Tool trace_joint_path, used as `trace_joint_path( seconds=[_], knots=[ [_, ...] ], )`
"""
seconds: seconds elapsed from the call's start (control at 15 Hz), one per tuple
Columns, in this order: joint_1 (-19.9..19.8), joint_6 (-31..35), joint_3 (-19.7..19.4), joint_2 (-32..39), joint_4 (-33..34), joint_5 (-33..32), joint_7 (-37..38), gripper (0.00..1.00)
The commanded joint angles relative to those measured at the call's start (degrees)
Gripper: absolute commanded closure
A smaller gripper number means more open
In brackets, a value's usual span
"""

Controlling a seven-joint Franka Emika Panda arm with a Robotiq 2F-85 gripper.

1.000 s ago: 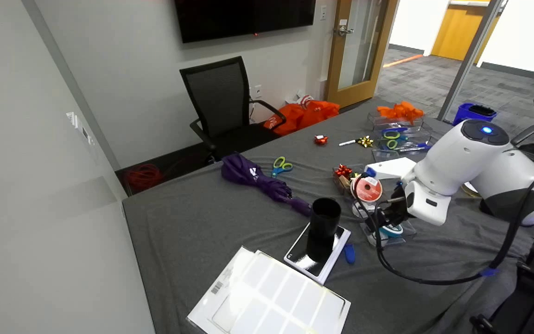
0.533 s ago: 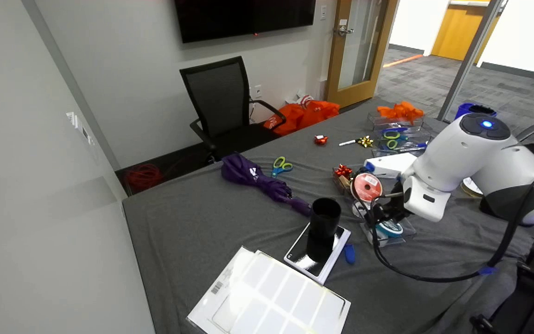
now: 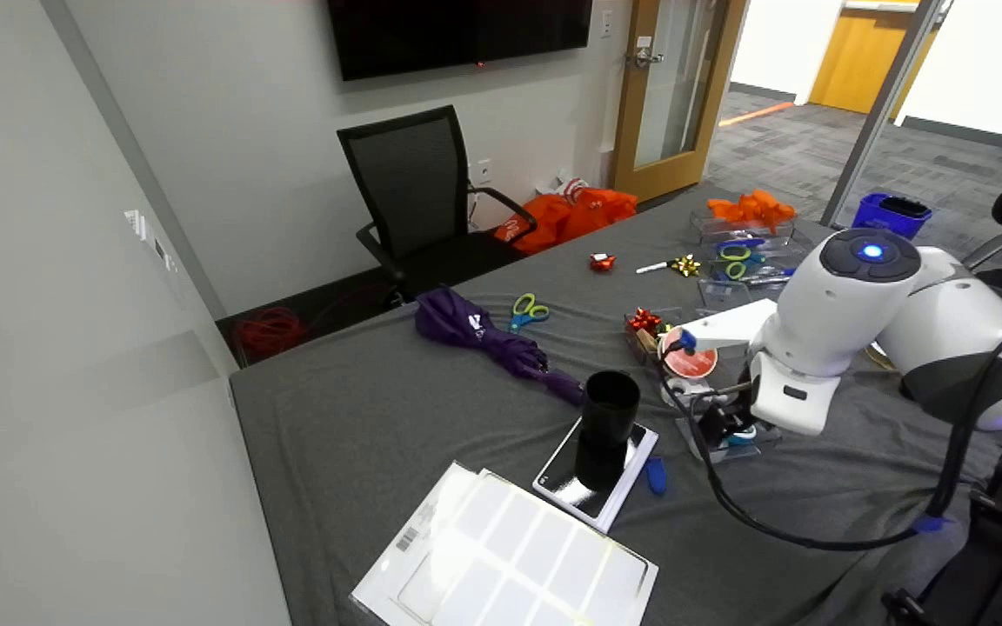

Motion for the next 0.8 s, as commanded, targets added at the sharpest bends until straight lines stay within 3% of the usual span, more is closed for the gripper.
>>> trace_joint_path(
  seconds=[0.0,0.07,0.13,0.27,0.47,0.73],
  knots=[
    [1.67,-15.17,4.87,-0.60,2.41,9.04,-5.39,0.00],
    [10.79,-17.24,-2.09,-3.46,3.03,16.04,-10.07,0.00],
    [12.96,-21.38,-2.61,-3.68,4.25,19.48,-12.66,0.00],
    [20.58,-29.22,-7.24,-4.59,6.98,24.65,-17.88,0.00],
    [30.94,-37.62,-14.45,-5.16,10.35,23.21,-23.07,0.00],
    [39.99,-41.16,-23.01,-5.60,11.46,16.13,-29.72,0.00]
  ],
)
